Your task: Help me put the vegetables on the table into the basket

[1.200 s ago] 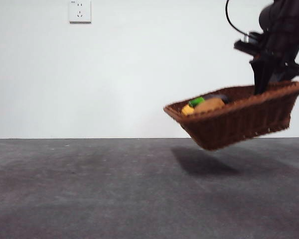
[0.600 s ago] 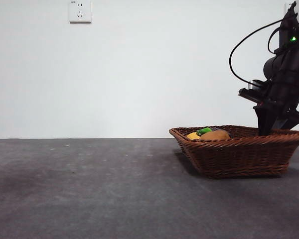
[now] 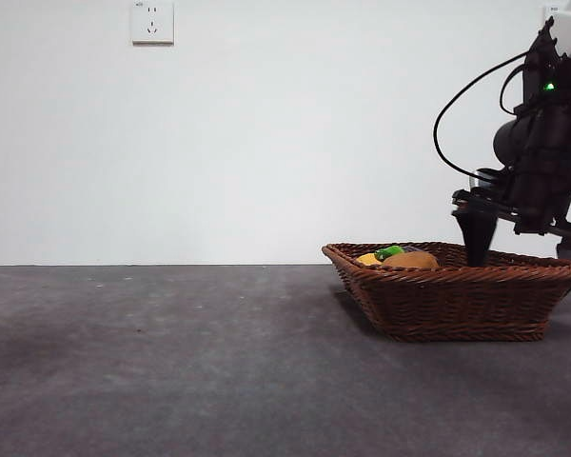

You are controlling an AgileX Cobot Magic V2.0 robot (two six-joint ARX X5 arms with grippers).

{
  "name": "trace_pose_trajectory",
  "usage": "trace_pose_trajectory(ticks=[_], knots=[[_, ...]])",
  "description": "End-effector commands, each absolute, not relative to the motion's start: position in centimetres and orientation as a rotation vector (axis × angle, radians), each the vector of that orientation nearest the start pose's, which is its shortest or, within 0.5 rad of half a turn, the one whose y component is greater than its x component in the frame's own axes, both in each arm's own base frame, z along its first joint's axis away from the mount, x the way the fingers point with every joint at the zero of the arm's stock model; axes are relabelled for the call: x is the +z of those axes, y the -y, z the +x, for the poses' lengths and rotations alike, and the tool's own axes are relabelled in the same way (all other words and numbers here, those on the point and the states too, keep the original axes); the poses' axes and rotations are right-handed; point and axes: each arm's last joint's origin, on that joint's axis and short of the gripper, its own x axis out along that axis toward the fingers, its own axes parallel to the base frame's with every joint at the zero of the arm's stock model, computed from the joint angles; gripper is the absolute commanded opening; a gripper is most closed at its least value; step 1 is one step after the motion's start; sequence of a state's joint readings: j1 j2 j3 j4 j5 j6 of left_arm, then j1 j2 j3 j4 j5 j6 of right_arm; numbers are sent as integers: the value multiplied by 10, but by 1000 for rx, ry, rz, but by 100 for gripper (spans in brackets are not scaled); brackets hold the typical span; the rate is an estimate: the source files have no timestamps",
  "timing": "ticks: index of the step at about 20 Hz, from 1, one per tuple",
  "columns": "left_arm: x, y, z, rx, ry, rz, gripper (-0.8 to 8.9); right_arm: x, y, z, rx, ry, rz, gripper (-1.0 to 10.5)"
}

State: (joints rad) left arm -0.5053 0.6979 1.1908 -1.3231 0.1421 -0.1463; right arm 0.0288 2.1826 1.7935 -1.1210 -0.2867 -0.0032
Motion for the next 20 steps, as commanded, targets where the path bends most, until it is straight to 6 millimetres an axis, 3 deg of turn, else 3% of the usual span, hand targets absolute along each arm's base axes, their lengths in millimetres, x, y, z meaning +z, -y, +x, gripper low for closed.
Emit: trace_pose_trajectory(ticks=[1, 4, 7, 9, 11, 14, 18, 20], knots=[[372, 35, 53, -545, -869, -61, -7, 214, -28, 420, 230, -1442, 167, 567], [373, 30, 45, -533, -847, -103, -7, 257, -39, 405, 223, -1332, 124, 563], [374, 26, 37, -540, -815, -110, -5, 311, -53, 376, 210, -1190, 55, 556], [374, 25, 35, -543, -804, -112, -5, 348, -62, 351, 247, -1085, 26, 368], [374, 24, 33, -546, -798, -113, -5, 382, -68, 322, 279, -978, 6, 0], [374, 23, 31, -574, -780, -82, -5, 427, -69, 271, 242, -824, -51, -11], [375, 23, 30, -590, -769, -60, -4, 453, -55, 207, 172, -808, -80, 1], [374, 24, 33, -588, -782, -58, -4, 456, -50, 191, 157, -833, -75, 1]])
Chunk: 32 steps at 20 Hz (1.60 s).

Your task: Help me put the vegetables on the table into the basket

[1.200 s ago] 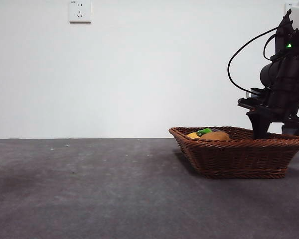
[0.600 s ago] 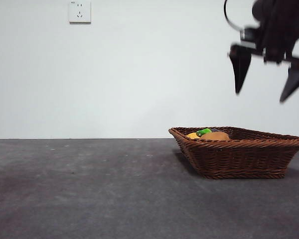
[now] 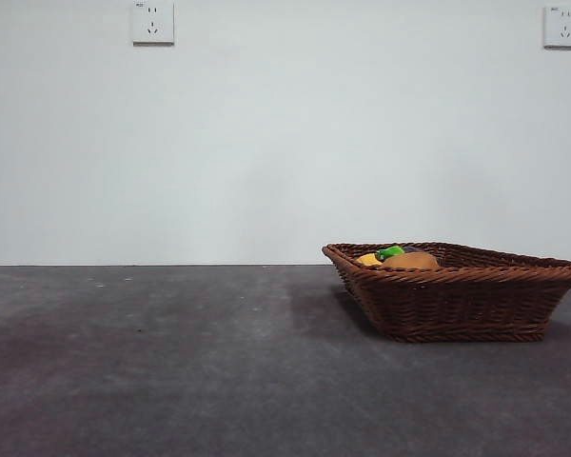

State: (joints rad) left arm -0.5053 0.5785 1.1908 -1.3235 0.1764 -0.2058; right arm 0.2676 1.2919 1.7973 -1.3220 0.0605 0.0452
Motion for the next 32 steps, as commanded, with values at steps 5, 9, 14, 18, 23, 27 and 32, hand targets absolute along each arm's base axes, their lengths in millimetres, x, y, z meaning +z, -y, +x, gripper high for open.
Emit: trace_pose_trajectory(ticks=[5, 9, 14, 18, 23, 27, 32], knots=[[372, 34, 50, -573, -855, -46, -4, 456, -46, 187, 53, -832, -115, 1], [367, 47, 73, -554, -952, -28, -4, 456, -47, 192, 54, -827, -113, 1], [370, 38, 77, -572, -786, 211, -4, 456, -47, 193, 54, -818, -111, 1], [344, 20, 78, -385, -230, 317, -4, 457, -48, 193, 54, -813, -110, 1], [232, 7, 80, -222, 80, 141, -4, 457, -48, 193, 54, -813, -110, 1], [183, 2, 93, -152, 11, 35, -3, 457, -48, 193, 54, -814, -110, 1], [150, 0, 96, -137, -156, 119, -3, 456, -48, 194, 55, -816, -110, 1]])
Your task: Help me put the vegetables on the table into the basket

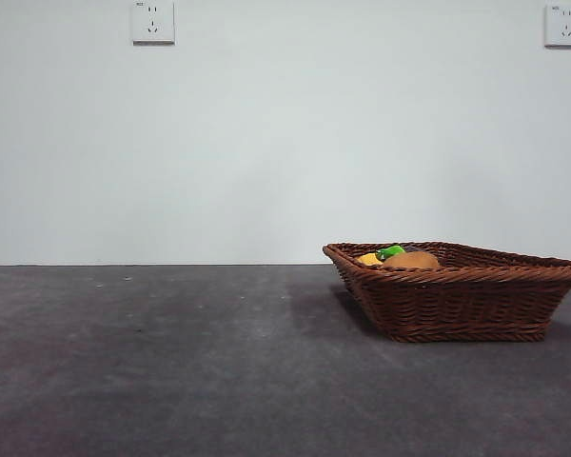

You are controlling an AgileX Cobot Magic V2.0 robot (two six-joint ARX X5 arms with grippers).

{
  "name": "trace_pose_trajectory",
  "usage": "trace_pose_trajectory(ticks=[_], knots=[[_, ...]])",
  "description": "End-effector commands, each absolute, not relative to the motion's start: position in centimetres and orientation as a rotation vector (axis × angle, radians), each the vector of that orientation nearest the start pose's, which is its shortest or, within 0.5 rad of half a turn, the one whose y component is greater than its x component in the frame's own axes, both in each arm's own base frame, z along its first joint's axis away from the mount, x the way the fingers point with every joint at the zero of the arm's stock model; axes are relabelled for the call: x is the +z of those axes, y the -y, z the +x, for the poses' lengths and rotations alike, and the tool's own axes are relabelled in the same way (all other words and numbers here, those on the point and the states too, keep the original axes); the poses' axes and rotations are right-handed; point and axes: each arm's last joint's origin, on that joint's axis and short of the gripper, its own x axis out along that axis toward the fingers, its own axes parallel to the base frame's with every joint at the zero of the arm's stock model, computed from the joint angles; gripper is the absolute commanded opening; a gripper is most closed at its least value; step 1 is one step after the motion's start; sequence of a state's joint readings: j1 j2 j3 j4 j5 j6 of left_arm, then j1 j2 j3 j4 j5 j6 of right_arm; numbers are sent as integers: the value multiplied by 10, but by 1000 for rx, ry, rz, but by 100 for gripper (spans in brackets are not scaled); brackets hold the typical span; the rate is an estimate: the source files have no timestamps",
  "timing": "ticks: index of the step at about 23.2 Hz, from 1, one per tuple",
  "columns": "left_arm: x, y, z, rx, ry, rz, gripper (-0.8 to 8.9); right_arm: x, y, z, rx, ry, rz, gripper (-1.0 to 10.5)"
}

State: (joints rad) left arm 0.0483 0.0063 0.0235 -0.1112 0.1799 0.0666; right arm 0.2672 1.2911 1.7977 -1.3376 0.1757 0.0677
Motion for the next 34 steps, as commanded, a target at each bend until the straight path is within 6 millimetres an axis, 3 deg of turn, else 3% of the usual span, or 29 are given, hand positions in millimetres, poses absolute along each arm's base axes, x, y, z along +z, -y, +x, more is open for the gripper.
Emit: trace_pose_trajectory(ticks=[1, 8, 27, 31, 34], knots=[[150, 0, 96, -132, -150, 154, -3, 456, -48, 194, 54, -816, -111, 1], [149, -2, 96, -50, -166, -16, -3, 456, -48, 195, 54, -817, -111, 1], [148, -2, 97, -51, -187, -22, -3, 455, -46, 195, 3, -812, -133, 1], [147, -2, 98, -51, -197, -22, -3, 456, -41, 175, 1, -768, -126, 1], [147, -2, 98, -51, -205, -23, -3, 441, -32, 142, 8, -572, -80, 1]])
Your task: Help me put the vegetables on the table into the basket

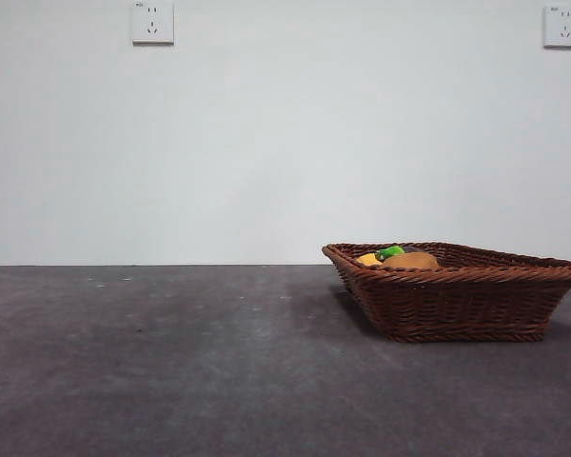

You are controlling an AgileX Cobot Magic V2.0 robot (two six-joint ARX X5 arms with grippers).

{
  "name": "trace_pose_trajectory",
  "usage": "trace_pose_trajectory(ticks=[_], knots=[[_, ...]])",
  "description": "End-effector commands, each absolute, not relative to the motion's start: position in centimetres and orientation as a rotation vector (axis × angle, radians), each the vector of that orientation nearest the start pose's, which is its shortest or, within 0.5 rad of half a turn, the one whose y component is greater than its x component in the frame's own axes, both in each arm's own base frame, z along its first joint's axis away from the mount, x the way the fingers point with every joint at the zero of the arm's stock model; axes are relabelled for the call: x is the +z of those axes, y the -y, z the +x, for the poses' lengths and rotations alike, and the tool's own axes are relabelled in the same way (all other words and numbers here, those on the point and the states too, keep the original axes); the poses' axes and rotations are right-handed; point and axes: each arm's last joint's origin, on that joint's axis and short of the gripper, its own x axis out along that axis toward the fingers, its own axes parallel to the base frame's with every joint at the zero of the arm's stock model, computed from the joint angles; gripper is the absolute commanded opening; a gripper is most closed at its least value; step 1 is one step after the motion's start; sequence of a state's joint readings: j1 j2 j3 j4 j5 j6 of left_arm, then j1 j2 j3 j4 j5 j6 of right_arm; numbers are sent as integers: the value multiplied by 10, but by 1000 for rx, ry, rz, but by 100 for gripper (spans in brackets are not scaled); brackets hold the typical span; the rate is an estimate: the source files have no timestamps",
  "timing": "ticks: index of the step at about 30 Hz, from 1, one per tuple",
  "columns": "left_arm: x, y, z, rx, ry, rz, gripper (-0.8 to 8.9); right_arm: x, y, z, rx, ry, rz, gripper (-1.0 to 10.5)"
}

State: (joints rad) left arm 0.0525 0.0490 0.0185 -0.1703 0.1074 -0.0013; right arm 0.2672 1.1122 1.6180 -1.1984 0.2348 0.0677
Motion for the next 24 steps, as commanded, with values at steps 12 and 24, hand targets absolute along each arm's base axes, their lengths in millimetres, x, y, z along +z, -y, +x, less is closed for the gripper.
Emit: trace_pose_trajectory(ticks=[12, 24], knots=[[146, -2, 99, -51, -215, -23, -3, 220, 7, 93, -211, -135, 73, 1], [146, -2, 99, -51, -219, -24, -3, 159, 2, 97, 47, -86, 25, 1]])
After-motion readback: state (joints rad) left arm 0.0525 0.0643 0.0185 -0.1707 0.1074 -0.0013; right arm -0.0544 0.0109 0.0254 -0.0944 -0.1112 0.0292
